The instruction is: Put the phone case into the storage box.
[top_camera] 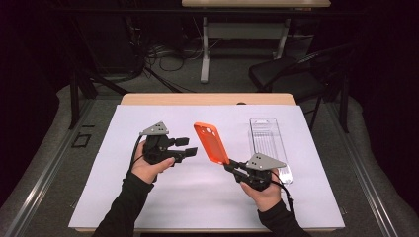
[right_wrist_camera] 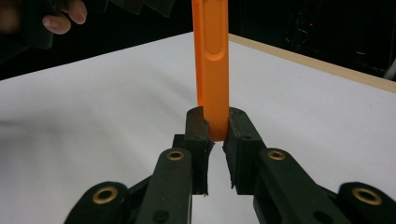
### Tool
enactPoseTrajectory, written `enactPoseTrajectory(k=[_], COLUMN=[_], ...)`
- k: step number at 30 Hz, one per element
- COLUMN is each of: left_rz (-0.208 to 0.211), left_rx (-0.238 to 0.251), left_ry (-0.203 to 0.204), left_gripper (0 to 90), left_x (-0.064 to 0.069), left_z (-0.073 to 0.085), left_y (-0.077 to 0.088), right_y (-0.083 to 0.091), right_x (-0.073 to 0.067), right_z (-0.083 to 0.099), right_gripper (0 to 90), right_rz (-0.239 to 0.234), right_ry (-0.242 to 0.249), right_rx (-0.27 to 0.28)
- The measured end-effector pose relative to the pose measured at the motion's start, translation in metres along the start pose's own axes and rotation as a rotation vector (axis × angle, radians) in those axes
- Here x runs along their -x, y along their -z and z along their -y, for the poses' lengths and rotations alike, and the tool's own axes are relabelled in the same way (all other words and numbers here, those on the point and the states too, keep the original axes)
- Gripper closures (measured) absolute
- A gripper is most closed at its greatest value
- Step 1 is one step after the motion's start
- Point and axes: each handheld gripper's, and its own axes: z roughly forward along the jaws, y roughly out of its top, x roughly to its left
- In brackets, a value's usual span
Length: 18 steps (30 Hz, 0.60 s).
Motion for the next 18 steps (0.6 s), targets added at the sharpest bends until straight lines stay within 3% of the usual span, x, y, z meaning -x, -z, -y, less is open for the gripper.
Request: enactPoseTrajectory(k=[8,18], left_rz=[0.111,0.131], left_rx=[-0.036,-0.061], left_ry=[-0.069,-0.097], left_gripper=[39.2,45.5], left_x=[0.0003,-0.0071], left_z=[-0.0003,-0.0051], left_y=[-0.0032,-0.0045], right_y=[0.0003,-0.0003], right_x=[0.0032,0.0016], right_z=[-0.0004,-0.0025], right_gripper=[80.9,80.9], right_rz=[-0.063,-0.114], right_ry=[-0.007,0.007], right_rx=[-0.004,0.008])
